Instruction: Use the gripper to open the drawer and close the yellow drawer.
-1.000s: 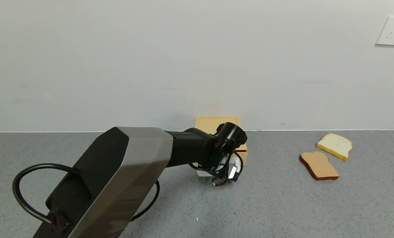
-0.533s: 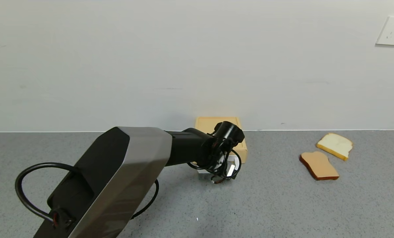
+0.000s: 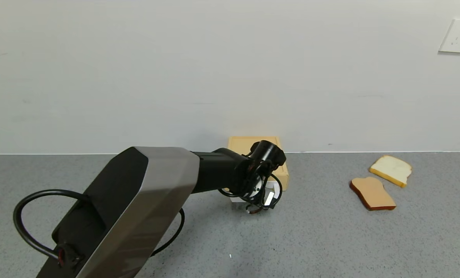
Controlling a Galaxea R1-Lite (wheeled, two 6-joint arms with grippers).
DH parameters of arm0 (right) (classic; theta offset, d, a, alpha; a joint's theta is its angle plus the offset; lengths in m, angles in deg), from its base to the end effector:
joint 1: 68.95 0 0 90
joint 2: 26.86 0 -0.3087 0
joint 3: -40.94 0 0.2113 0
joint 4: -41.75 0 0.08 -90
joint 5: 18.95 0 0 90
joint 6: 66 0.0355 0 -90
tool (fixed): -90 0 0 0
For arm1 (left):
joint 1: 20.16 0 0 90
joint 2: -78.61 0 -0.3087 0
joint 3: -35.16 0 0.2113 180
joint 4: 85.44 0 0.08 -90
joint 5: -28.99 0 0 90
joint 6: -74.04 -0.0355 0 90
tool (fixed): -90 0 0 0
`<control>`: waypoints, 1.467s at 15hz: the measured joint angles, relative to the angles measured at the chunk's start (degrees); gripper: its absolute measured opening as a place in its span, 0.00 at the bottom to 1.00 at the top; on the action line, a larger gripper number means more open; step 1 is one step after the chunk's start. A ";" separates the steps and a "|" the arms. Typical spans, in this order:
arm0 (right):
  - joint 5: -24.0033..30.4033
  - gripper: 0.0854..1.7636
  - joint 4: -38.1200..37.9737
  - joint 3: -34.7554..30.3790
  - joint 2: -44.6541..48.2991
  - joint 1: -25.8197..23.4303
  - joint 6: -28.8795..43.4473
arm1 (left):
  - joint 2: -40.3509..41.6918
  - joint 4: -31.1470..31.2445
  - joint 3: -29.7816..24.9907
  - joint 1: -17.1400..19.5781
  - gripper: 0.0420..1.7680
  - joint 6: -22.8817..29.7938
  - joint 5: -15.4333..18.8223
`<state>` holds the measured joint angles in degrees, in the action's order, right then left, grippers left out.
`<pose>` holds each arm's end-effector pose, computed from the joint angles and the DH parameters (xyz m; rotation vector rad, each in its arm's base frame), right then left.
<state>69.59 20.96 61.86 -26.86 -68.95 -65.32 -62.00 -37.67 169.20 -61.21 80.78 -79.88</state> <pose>0.0042 -0.0009 0.0757 0.0119 -0.0024 -0.0255 0.3957 -0.3294 0.0794 0.3668 0.8425 -0.3070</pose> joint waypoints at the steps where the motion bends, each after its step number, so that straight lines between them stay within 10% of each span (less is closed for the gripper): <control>1: 0.02 0.97 0.00 0.00 0.00 0.00 0.05 | 0.28 0.11 0.00 -0.15 0.97 -0.13 -0.55; 17: -0.02 0.97 -0.02 0.00 0.00 0.00 0.00 | 13.68 8.13 -1.44 0.29 0.97 -0.93 -0.37; 22: -0.02 0.97 0.00 0.00 0.00 0.00 0.02 | 22.49 7.66 -9.18 3.69 0.97 -0.93 3.68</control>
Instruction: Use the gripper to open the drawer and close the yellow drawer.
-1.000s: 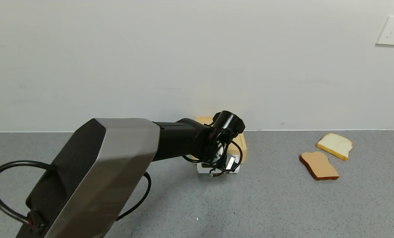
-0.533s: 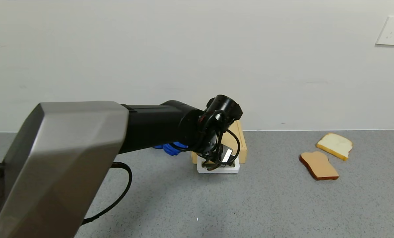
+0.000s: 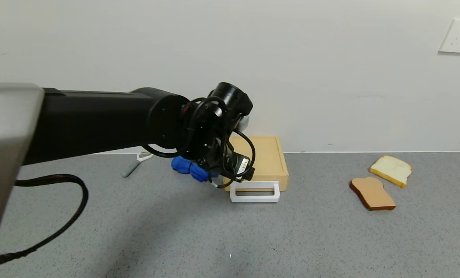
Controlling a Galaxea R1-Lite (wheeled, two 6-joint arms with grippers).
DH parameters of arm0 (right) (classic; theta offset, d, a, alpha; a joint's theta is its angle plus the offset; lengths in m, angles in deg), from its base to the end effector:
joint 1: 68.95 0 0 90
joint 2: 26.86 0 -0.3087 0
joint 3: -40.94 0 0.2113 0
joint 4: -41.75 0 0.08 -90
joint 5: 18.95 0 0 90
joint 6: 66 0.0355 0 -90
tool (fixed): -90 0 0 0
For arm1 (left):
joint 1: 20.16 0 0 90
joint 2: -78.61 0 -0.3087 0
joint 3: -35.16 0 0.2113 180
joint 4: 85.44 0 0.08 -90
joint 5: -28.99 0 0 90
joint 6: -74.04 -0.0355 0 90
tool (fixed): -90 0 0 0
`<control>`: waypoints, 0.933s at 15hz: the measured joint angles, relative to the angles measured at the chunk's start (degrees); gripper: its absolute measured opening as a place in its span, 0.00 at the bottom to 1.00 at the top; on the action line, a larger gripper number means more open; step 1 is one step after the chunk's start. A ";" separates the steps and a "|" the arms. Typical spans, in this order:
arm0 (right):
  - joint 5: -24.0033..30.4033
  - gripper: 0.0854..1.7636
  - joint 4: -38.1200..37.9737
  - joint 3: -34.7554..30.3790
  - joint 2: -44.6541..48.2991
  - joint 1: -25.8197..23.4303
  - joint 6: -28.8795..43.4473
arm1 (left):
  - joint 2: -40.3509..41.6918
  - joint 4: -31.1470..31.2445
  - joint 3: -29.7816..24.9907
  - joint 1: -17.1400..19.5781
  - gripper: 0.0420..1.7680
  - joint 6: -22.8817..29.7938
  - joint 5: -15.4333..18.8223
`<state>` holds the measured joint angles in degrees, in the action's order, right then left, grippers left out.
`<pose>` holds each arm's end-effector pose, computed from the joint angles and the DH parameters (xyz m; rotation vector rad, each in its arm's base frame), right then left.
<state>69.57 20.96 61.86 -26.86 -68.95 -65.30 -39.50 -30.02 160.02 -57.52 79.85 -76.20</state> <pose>0.0042 -0.0009 0.0757 0.0122 -0.0024 -0.0258 0.3480 -0.2540 0.2113 0.2830 0.7814 -0.3231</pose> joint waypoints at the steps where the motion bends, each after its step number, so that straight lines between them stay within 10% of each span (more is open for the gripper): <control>1: 0.00 0.97 0.00 0.00 0.00 0.00 0.00 | 2.18 -0.10 -1.79 0.88 0.97 0.00 1.35; 14: 0.02 0.97 -0.02 0.00 0.00 0.00 0.00 | 39.81 -9.92 -35.56 12.12 0.97 -0.06 8.34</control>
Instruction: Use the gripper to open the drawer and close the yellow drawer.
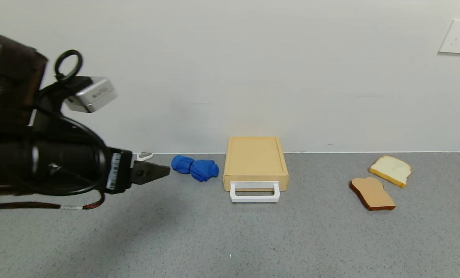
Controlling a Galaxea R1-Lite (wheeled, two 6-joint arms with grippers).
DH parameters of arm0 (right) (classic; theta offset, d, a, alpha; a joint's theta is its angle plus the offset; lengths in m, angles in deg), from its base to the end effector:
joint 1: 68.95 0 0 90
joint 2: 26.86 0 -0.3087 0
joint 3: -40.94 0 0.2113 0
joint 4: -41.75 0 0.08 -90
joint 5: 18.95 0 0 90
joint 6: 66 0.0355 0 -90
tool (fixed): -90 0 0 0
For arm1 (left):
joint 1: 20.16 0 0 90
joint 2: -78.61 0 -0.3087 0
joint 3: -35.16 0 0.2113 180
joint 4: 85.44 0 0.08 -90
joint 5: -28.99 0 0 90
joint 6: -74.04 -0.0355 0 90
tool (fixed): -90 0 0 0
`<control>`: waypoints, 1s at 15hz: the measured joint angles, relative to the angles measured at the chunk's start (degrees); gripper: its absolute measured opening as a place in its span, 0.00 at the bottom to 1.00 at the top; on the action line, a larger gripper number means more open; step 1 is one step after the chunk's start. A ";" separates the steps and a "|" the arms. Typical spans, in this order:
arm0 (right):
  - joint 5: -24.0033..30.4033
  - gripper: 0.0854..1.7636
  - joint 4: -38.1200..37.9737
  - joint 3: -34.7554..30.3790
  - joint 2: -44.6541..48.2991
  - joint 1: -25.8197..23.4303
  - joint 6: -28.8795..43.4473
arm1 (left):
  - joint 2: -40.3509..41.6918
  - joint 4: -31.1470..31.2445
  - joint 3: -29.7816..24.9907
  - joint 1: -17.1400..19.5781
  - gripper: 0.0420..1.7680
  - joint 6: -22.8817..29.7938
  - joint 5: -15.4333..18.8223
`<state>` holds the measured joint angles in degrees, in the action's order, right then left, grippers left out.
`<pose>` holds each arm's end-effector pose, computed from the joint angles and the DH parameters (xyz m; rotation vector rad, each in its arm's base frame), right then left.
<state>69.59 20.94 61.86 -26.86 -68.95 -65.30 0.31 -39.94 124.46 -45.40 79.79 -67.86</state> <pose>0.0042 -0.0009 0.0757 0.0122 -0.0021 -0.0255 0.2187 -0.0984 0.2773 0.0704 0.5954 -0.2814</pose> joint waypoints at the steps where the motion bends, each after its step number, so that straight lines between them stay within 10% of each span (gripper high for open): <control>1: 0.02 0.97 0.00 0.00 0.00 0.00 0.02 | 3.17 0.04 -2.23 0.94 0.97 -0.02 0.11; 15: -0.02 0.97 0.02 0.00 0.00 0.00 0.00 | 45.56 12.68 -16.53 15.43 0.97 -0.17 0.18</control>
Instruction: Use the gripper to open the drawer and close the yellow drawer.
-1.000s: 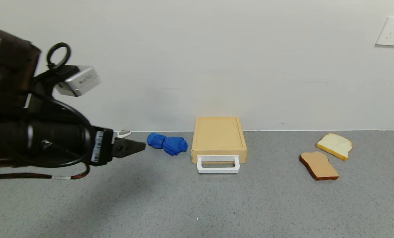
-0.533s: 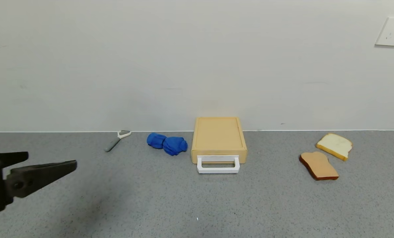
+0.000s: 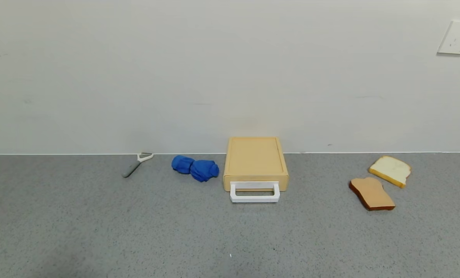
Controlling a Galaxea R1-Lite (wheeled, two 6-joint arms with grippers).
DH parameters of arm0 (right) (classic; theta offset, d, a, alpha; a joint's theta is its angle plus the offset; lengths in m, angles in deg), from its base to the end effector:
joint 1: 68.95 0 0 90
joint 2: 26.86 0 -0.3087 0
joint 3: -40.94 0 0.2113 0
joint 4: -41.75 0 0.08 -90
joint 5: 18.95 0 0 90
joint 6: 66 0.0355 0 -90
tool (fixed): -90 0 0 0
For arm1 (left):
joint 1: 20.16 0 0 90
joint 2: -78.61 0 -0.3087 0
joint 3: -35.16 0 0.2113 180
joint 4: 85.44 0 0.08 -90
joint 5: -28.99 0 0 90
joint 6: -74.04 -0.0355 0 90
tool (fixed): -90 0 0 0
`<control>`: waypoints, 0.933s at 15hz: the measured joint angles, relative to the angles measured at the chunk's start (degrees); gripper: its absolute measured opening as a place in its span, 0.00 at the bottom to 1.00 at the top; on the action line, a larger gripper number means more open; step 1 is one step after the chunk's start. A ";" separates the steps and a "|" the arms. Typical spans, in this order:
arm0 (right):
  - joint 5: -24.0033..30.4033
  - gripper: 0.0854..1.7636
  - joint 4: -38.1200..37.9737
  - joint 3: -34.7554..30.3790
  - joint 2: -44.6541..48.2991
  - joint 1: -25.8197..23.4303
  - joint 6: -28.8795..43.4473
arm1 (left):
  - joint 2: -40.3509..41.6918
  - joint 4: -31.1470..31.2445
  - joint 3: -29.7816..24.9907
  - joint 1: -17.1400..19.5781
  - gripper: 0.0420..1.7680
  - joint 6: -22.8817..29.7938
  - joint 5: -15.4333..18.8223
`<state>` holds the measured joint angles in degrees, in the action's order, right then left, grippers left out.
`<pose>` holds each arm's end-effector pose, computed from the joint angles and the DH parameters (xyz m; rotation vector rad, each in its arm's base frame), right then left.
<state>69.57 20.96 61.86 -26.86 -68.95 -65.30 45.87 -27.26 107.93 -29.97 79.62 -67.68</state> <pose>0.0042 -0.0009 0.0757 0.0122 -0.0024 -0.0258 0.0122 0.0021 0.2670 -0.0512 0.3158 -0.0390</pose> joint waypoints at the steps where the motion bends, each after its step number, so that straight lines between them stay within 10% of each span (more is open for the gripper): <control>1: 0.02 0.97 0.00 0.00 0.00 0.00 0.02 | 2.73 1.68 0.05 0.80 0.97 -0.05 -0.13; 9: 0.02 0.97 -0.02 0.00 0.00 0.00 0.00 | 19.43 7.01 -0.26 8.67 0.97 -0.60 -0.18; 14: 0.02 0.97 -0.02 0.00 0.00 0.00 0.00 | 28.31 0.74 -9.98 9.68 0.97 -1.51 0.48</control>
<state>69.59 20.94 61.86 -26.86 -68.95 -65.30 74.17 -26.52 97.95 -20.29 78.11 -67.21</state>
